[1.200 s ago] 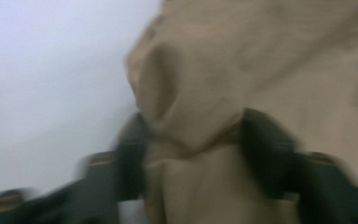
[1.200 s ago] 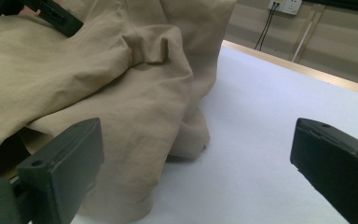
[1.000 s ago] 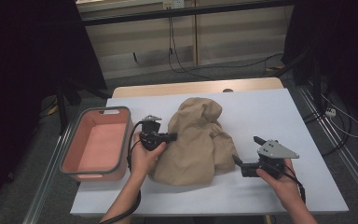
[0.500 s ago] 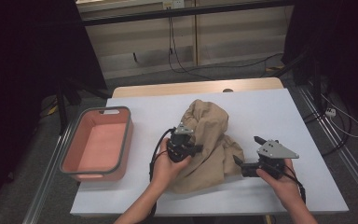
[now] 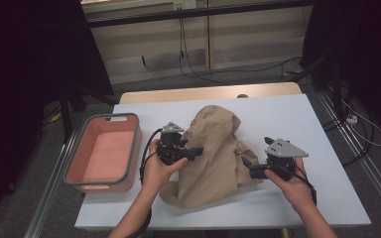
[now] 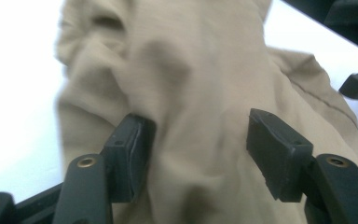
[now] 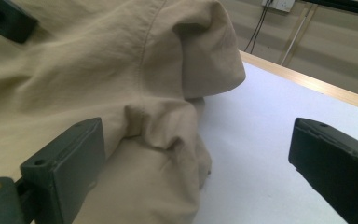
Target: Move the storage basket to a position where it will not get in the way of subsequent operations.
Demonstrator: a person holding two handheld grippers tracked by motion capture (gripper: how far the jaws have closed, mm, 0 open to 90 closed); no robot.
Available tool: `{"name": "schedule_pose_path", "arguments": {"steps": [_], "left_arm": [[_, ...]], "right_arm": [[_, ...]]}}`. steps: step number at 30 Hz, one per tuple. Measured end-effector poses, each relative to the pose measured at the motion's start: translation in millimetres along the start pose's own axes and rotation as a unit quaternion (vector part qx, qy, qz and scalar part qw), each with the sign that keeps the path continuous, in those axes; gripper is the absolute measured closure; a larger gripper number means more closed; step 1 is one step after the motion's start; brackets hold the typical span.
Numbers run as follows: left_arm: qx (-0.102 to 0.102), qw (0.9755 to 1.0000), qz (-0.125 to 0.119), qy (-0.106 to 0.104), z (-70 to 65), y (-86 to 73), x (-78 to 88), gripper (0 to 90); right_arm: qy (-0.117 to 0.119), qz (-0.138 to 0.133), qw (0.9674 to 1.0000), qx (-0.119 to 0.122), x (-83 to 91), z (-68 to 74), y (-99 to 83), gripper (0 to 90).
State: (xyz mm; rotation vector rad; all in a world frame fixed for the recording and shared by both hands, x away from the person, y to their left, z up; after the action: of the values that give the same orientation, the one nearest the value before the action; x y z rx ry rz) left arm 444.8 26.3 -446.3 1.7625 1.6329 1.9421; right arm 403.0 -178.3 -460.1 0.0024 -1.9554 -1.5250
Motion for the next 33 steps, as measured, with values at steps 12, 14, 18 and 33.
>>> {"name": "schedule_pose_path", "arguments": {"steps": [12,14,18,33], "left_arm": [[-0.017,0.9989,0.02,0.038,15.0,-4.9,-6.5,83.4],[0.003,0.9978,0.027,0.061,34.3,-9.9,2.4,85.4],[0.037,0.9931,0.017,0.11,66.0,-14.0,26.6,86.4],[0.031,0.9856,0.07,0.151,85.5,-41.9,-5.2,86.1]], "right_arm": [[-0.014,0.024,0.9992,-0.03,-9.2,-21.5,-7.4,3.2],[-0.012,0.023,0.9992,-0.031,-8.7,-23.9,-7.2,2.9],[-0.025,0.016,0.9988,-0.039,-6.8,-30.9,-5.6,3.2],[-0.036,0.014,0.9984,-0.042,-4.4,-39.8,-12.7,3.1]]}}
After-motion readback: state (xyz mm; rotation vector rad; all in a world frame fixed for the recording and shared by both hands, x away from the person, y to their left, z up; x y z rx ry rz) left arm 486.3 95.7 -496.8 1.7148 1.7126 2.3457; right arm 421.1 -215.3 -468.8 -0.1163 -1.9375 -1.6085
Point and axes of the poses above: each handheld gripper's, and its own axes: x roughly backward along the jaws, y roughly out of its top, z roughly to its left, the point moved 10 cm from there along -x, roughly forward along the jaws, and after that the axes turned 7 degrees about z, right-handed, at the moved point
